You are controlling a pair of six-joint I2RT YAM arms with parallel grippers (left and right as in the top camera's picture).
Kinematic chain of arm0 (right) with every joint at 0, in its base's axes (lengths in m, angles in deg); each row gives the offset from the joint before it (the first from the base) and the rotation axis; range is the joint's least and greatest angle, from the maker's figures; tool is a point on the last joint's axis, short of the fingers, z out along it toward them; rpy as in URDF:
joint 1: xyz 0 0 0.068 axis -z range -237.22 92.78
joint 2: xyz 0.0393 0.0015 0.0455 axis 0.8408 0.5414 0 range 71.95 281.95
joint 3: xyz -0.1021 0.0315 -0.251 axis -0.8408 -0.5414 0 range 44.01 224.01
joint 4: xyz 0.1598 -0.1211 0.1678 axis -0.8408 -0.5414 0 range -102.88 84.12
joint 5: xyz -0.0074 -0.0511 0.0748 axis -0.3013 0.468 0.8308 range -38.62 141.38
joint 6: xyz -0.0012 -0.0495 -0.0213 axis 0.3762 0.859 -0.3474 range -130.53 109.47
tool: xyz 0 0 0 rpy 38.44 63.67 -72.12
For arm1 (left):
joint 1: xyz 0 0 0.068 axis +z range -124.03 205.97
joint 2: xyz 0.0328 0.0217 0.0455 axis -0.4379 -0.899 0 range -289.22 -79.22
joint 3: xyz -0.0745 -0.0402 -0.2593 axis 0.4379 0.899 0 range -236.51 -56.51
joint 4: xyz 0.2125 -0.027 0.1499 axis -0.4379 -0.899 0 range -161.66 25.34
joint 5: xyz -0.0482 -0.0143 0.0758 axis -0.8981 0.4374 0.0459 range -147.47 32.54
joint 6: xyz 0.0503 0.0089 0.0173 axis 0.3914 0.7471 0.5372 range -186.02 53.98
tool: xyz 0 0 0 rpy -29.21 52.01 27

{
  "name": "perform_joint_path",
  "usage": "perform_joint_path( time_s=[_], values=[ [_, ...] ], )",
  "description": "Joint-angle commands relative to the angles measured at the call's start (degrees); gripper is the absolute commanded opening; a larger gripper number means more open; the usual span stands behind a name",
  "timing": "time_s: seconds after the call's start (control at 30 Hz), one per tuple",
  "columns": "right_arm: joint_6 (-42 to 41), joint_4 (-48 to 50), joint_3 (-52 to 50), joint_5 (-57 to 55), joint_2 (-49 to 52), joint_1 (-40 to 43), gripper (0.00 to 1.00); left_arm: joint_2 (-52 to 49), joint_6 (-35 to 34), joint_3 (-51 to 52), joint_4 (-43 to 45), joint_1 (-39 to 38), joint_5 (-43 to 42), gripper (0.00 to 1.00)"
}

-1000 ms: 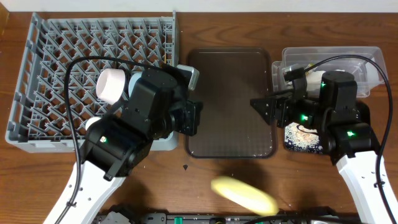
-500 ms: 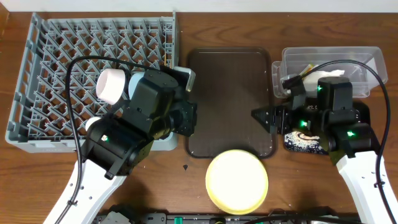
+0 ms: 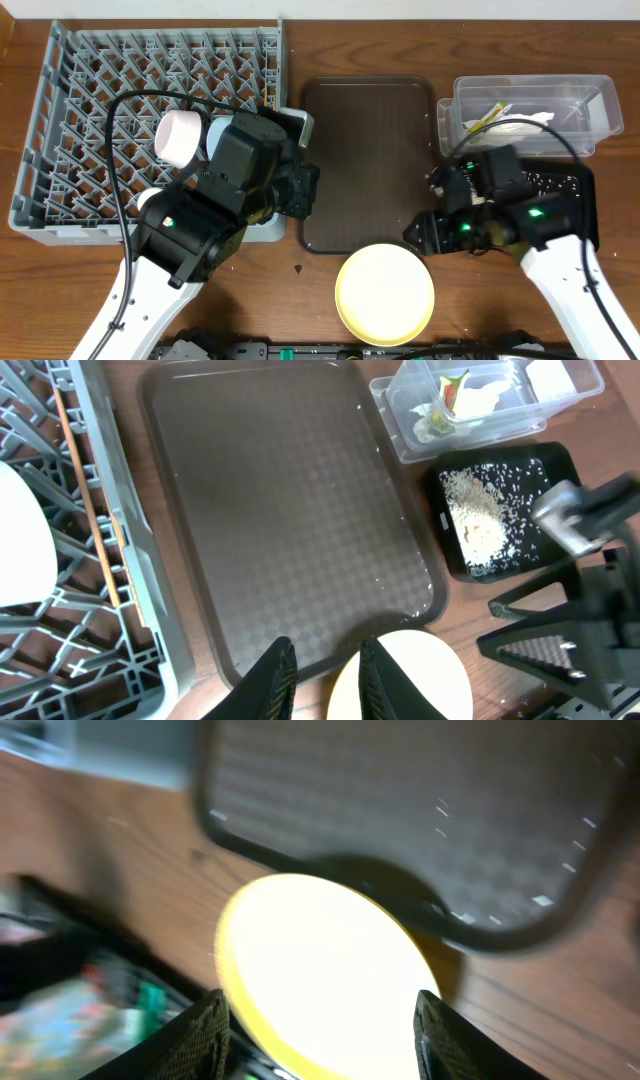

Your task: Sort waste into correct bins and load items into the dishwasher

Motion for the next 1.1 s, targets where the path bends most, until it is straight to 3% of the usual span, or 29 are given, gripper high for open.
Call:
perform_joint_path(
  time_s=[0.0,0.17,0.3,0.5,0.63,0.73,0.87,0.97,1.07],
  values=[
    [-1.1,0.6,-1.5,-12.4,2.4,-4.8,0.56,0.0,0.7,-0.5,-0.1,0.1,0.7,0.24],
    [-1.1,6.3,-6.0,-17.1,8.6,-8.5,0.46,0.0,0.7,-0.5,-0.3,0.1,0.7,0.25],
    [-2.1,10.4,-8.0,-15.7,15.3,-8.5,0.44,0.0,0.7,-0.5,-0.3,0.1,0.7,0.27],
    [-0.6,10.1,-8.0,-12.5,20.2,-8.6,0.24,0.0,0.7,-0.5,-0.3,0.1,0.7,0.28],
    [-0.6,10.1,-8.0,-12.7,18.9,-8.5,0.32,0.0,0.7,-0.5,-0.3,0.1,0.7,0.29],
    [0.2,10.9,-7.9,-12.5,17.4,-8.5,0.04,0.0,0.7,-0.5,-0.3,0.1,0.7,0.29],
    [-1.0,11.1,-7.5,-12.6,15.2,-8.2,0.01,0.0,0.7,-0.5,-0.3,0.1,0.7,0.30],
    [-1.9,10.7,-5.9,-11.5,12.1,-6.1,0.01,0.0,0.7,-0.5,-0.3,0.1,0.7,0.38],
    [-1.9,9.9,-3.1,-8.9,8.6,-2.7,0.01,0.0,0.7,-0.5,-0.3,0.1,0.7,0.55]
  ],
)
